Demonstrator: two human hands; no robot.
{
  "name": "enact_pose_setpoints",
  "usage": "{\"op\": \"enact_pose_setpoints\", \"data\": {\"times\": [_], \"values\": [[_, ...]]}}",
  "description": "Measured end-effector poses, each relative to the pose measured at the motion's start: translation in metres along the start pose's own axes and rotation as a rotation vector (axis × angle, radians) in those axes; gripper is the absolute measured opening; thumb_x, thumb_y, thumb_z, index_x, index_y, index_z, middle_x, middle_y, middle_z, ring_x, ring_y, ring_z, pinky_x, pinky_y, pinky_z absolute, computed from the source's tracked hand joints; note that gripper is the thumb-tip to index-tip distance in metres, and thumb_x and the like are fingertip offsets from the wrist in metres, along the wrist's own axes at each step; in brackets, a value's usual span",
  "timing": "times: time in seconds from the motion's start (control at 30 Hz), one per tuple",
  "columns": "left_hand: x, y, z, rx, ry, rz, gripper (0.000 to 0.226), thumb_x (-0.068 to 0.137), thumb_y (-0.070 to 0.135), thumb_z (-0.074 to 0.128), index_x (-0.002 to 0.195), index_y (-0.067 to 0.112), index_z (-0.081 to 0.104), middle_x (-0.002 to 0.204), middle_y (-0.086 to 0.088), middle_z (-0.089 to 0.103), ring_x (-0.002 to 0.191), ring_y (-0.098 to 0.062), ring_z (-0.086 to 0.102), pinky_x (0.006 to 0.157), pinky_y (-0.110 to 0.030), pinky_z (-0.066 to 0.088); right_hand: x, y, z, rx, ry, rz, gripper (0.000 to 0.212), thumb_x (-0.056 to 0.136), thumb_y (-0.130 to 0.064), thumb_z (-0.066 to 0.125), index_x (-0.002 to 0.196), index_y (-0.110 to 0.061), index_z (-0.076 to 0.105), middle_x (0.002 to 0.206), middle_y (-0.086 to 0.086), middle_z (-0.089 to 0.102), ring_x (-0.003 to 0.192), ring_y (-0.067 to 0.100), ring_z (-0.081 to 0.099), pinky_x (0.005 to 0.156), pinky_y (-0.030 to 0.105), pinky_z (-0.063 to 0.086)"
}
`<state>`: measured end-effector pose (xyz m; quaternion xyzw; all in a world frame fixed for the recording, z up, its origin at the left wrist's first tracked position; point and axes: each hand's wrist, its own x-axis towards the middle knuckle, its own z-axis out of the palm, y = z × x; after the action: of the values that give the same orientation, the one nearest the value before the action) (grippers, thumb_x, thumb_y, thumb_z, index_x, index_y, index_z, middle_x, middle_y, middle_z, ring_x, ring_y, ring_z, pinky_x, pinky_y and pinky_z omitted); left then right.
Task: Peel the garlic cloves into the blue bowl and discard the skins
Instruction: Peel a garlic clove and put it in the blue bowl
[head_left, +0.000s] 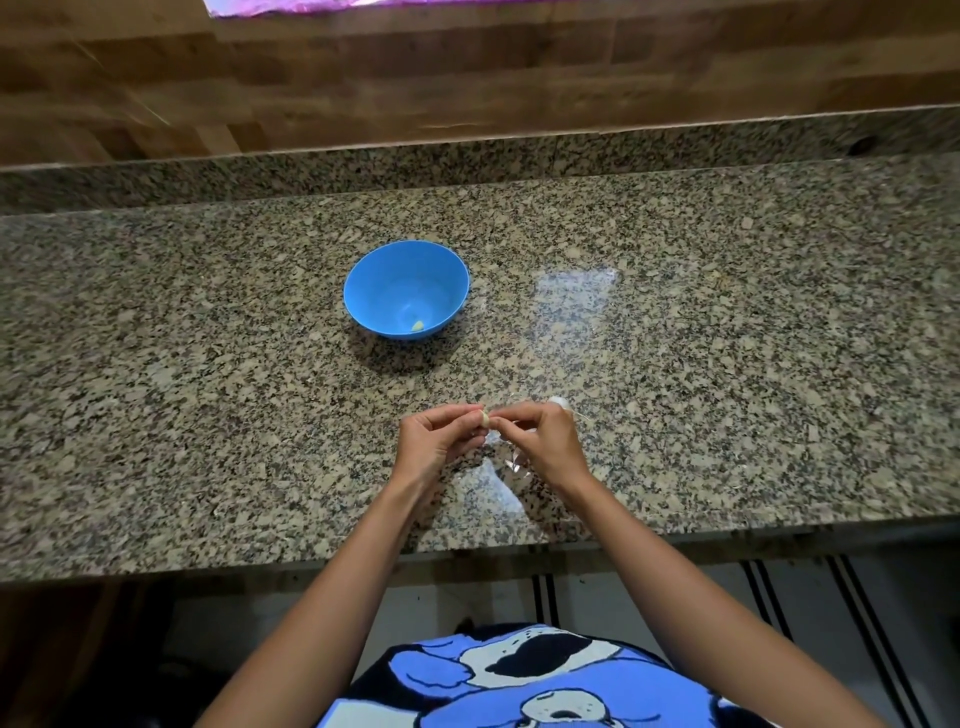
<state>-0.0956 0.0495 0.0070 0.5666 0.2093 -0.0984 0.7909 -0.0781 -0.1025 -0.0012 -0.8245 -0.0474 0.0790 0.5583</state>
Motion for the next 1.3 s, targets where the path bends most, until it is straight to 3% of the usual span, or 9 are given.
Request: {"op": "enact_pose_setpoints", "data": {"times": [0.27, 0.53, 0.67, 0.83, 1.03, 1.3], "values": [[-0.002, 0.000, 0.006, 0.083, 0.037, 0.032, 0.012, 0.076, -0.003, 0.071, 0.088, 0.000, 0.071, 0.086, -0.016, 0.072, 0.076, -0.024, 0.070, 0.071, -0.029, 0.059, -0.003, -0.001, 0.002, -0.047, 0.053, 0.001, 0.015, 0.082, -0.021, 0.069, 0.093, -0.011, 0.074, 0.084, 0.000, 0.073, 0.073, 0.007, 0.067, 0.070, 0.033, 0.058], [-0.007, 0.001, 0.012, 0.102, 0.043, 0.067, 0.010, 0.076, 0.000, 0.072, 0.084, 0.005, 0.072, 0.083, -0.013, 0.073, 0.074, -0.022, 0.070, 0.066, -0.023, 0.058, -0.005, 0.000, 0.005, -0.054, 0.105, 0.017, 0.015, 0.081, -0.026, 0.070, 0.087, -0.012, 0.073, 0.078, -0.003, 0.071, 0.071, 0.008, 0.067, 0.068, 0.031, 0.058], [-0.008, 0.002, 0.011, 0.078, 0.023, 0.052, 0.009, 0.076, 0.001, 0.072, 0.084, 0.004, 0.072, 0.084, -0.013, 0.072, 0.074, -0.021, 0.070, 0.066, -0.024, 0.058, -0.005, 0.000, 0.004, 0.011, 0.090, 0.051, 0.013, 0.079, -0.028, 0.071, 0.083, -0.015, 0.073, 0.074, -0.007, 0.069, 0.071, 0.010, 0.067, 0.067, 0.026, 0.057], [-0.007, 0.002, 0.007, -0.048, -0.016, -0.052, 0.008, 0.079, 0.000, 0.067, 0.086, 0.001, 0.071, 0.082, -0.015, 0.072, 0.069, -0.020, 0.068, 0.064, -0.024, 0.059, -0.005, -0.005, -0.002, 0.282, 0.000, 0.219, 0.007, 0.083, -0.007, 0.064, 0.079, -0.008, 0.071, 0.070, 0.005, 0.066, 0.063, 0.016, 0.060, 0.052, 0.024, 0.050], [-0.006, 0.002, 0.006, 0.041, -0.050, -0.028, 0.018, 0.078, 0.004, 0.071, 0.094, -0.003, 0.070, 0.091, -0.018, 0.072, 0.077, -0.023, 0.069, 0.070, -0.027, 0.059, -0.008, -0.006, -0.004, 0.246, -0.061, 0.196, 0.021, 0.076, -0.031, 0.074, 0.082, -0.011, 0.072, 0.081, 0.010, 0.071, 0.066, 0.015, 0.063, 0.051, 0.025, 0.050], [-0.005, 0.009, 0.004, 0.051, -0.100, -0.024, 0.017, 0.074, 0.006, 0.070, 0.089, 0.001, 0.071, 0.086, -0.015, 0.072, 0.075, -0.021, 0.068, 0.069, -0.026, 0.059, -0.007, -0.011, -0.012, 0.384, -0.120, 0.273, 0.007, 0.078, -0.016, 0.072, 0.081, -0.009, 0.071, 0.072, 0.004, 0.069, 0.061, 0.012, 0.061, 0.049, 0.024, 0.047]]}}
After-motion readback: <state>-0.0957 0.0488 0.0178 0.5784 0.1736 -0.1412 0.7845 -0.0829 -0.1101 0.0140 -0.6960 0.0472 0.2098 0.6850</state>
